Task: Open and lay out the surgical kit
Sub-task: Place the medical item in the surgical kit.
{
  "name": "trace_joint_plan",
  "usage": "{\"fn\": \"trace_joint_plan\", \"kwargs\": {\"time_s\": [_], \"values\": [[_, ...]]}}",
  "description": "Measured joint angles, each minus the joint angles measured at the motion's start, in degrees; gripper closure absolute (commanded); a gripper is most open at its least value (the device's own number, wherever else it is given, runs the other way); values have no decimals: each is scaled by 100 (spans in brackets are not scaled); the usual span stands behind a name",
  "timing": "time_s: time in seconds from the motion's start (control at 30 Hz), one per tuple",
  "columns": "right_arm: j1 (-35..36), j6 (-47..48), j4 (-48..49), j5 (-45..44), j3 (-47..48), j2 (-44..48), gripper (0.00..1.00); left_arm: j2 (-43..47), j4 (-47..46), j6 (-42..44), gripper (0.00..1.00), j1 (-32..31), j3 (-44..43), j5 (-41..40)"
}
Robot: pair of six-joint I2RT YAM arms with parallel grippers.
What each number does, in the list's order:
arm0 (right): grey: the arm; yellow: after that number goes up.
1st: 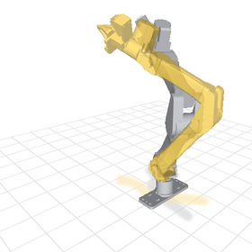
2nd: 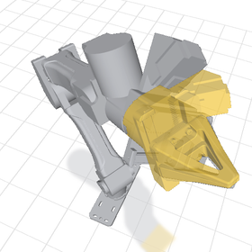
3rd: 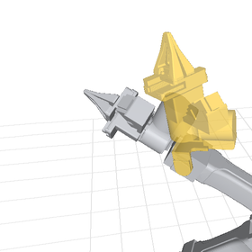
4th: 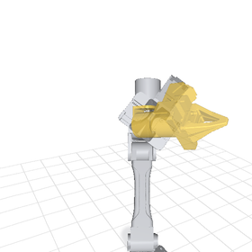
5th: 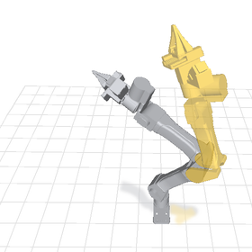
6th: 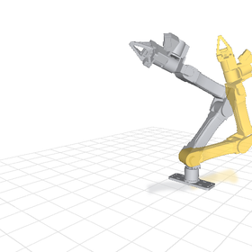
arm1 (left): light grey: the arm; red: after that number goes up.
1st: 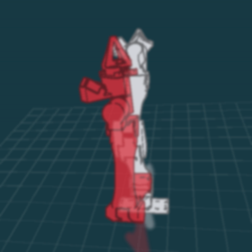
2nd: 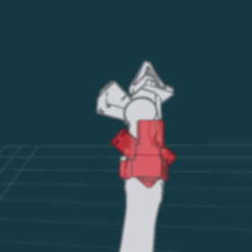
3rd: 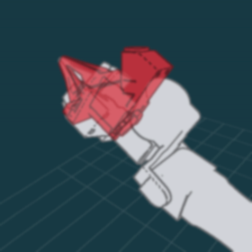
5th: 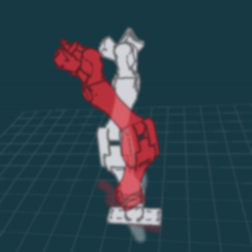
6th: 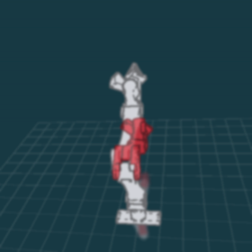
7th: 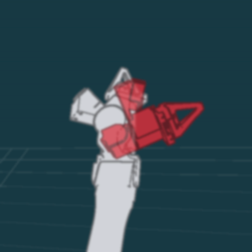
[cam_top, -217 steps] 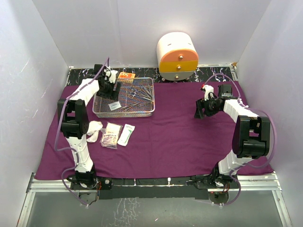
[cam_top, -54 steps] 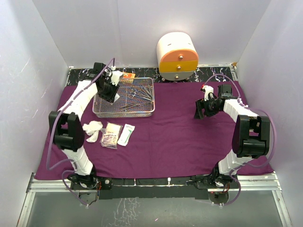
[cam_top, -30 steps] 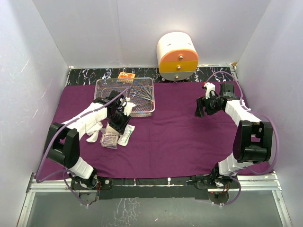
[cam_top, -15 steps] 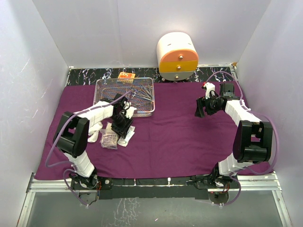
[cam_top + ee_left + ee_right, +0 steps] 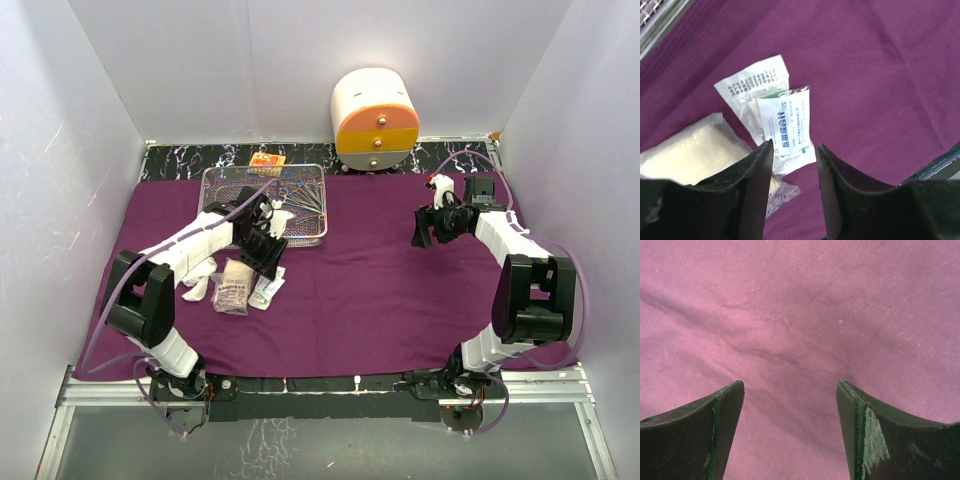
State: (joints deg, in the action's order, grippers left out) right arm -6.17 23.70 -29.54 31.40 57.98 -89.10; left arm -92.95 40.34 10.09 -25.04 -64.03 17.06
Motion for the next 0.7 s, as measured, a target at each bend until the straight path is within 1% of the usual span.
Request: {"fn": "trace_joint_plan", "kwargs": {"time_s": [0.27, 0.47, 0.7], "values": [[0, 0, 0, -2, 0, 0, 27, -70, -170, 188, 61, -297, -57, 247], [0, 2, 2, -2, 0, -11, 27, -339, -258, 286, 61, -564, -125, 358], [0, 2, 2, 0, 0, -20, 27, -717, -282, 337, 61, -636, -214, 345]]}}
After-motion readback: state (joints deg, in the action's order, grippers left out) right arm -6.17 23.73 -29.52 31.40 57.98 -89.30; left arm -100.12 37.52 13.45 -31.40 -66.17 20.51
